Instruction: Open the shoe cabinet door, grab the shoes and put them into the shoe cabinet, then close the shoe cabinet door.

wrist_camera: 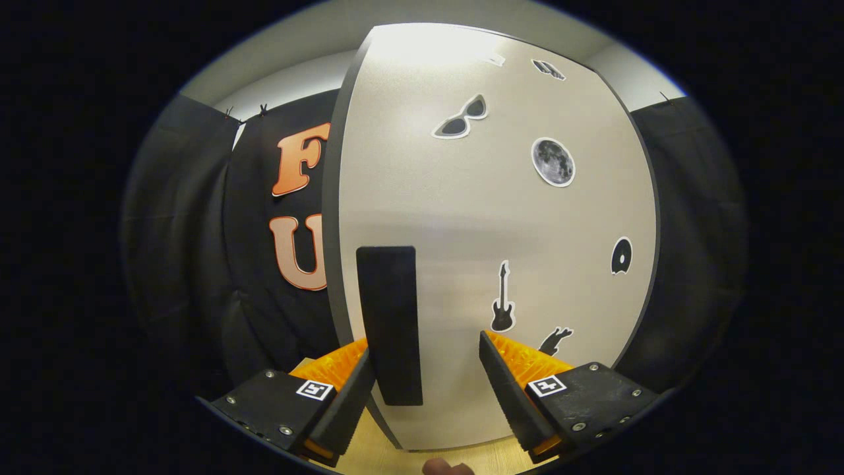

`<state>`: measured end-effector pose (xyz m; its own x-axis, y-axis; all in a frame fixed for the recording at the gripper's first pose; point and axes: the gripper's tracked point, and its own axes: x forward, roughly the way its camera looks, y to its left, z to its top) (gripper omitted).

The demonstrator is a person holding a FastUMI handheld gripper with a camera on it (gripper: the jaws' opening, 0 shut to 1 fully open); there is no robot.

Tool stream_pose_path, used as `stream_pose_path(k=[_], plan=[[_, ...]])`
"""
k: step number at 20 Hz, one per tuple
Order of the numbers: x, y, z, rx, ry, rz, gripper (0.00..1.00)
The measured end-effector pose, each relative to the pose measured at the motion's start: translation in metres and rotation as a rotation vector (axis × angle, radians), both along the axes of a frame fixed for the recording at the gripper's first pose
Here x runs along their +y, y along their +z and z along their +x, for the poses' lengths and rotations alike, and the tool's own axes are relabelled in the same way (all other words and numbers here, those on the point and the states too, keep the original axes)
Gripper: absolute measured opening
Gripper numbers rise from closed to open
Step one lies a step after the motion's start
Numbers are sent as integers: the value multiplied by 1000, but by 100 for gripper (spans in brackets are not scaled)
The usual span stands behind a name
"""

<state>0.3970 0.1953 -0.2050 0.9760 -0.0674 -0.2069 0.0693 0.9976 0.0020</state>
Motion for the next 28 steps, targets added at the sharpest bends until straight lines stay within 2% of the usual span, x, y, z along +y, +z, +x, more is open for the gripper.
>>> stream_pose_path(k=[5, 12, 18, 23, 28], plan=[[2, 2, 3, -16, 4, -36, 92], [2, 11, -10, -7, 12, -2, 94], [0, 53, -79, -62, 29, 18, 94], [-23, 74, -141, -48, 0, -20, 94], [-62, 100, -198, -87, -40, -30, 94]])
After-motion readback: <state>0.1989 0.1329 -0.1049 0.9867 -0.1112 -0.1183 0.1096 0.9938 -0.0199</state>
